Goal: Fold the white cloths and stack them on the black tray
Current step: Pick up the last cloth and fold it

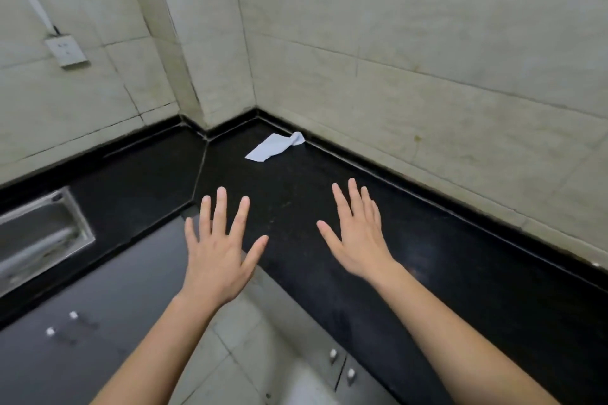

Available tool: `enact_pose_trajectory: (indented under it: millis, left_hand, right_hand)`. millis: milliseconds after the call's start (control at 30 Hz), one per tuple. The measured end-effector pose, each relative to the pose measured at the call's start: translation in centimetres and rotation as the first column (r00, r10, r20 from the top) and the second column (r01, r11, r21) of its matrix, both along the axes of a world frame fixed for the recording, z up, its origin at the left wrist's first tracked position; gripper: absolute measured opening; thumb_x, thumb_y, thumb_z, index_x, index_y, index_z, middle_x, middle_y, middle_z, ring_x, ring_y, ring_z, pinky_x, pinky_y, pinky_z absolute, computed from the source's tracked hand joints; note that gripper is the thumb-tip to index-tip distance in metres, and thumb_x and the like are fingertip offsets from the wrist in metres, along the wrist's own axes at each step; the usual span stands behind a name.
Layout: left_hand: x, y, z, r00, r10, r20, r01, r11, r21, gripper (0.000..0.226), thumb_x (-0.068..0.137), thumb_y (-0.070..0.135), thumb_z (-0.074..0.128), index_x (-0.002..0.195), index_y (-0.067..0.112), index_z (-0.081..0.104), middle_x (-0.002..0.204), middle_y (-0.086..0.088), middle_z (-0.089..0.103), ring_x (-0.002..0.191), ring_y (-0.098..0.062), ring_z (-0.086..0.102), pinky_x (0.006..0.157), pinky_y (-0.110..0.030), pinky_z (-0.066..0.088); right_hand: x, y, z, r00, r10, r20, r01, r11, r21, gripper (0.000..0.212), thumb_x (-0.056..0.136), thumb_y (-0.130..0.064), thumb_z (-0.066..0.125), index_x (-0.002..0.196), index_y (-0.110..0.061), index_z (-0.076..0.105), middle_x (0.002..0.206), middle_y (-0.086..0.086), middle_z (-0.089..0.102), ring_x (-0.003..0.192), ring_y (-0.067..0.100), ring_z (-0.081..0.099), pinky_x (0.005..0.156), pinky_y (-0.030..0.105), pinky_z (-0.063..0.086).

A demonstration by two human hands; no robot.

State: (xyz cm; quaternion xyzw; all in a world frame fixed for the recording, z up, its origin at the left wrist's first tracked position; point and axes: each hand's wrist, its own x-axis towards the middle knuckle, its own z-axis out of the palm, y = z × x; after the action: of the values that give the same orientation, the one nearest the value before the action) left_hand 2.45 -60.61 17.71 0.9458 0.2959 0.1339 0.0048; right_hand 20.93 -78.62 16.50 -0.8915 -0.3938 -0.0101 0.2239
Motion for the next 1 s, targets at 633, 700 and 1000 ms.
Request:
enact_pose_trajectory:
  millis: [633, 700, 1000]
  left_hand:
    - [15.5, 22.7, -6.6, 0.973, 0.0, -0.229, -0.019, 0.997, -0.078, 0.079, 0.095, 0.059, 0.039, 0.159, 0.028, 0.005, 0.163, -0.011, -0.02, 0.151, -0.037, -0.006, 0.115, -0.064, 0.019]
    - [17.4, 24.5, -7.3, 0.967, -0.011, -0.253, -0.015, 0.995, -0.1, 0.078, 0.097, 0.058, 0.038, 0.158, 0.029, -0.001, 0.162, -0.01, -0.026, 0.151, -0.036, -0.012, 0.118, -0.061, 0.014]
    - [24.9, 35.8, -11.5, 0.929, -0.134, -0.344, 0.075, 0.981, -0.179, 0.075, 0.1, 0.052, 0.036, 0.158, 0.026, -0.004, 0.162, -0.011, -0.026, 0.151, -0.034, -0.016, 0.12, -0.058, 0.009]
  right_hand:
    - [13.7, 22.4, -7.1, 0.994, -0.024, -0.11, 0.01, 0.992, -0.125, 0.087, 0.097, -0.039, 0.053, 0.159, -0.024, -0.006, 0.166, 0.012, -0.013, 0.152, 0.038, -0.005, 0.123, 0.051, 0.006]
    - [15.1, 23.5, -7.5, 0.991, -0.045, -0.128, 0.025, 0.989, -0.148, 0.086, 0.098, -0.04, 0.051, 0.159, -0.025, -0.009, 0.165, 0.011, -0.016, 0.152, 0.037, -0.008, 0.123, 0.051, 0.005]
    - [19.9, 31.8, -10.1, 0.981, -0.117, -0.154, 0.084, 0.975, -0.208, 0.086, 0.099, -0.037, 0.049, 0.158, -0.025, -0.012, 0.165, 0.01, -0.016, 0.152, 0.035, -0.01, 0.123, 0.05, 0.005]
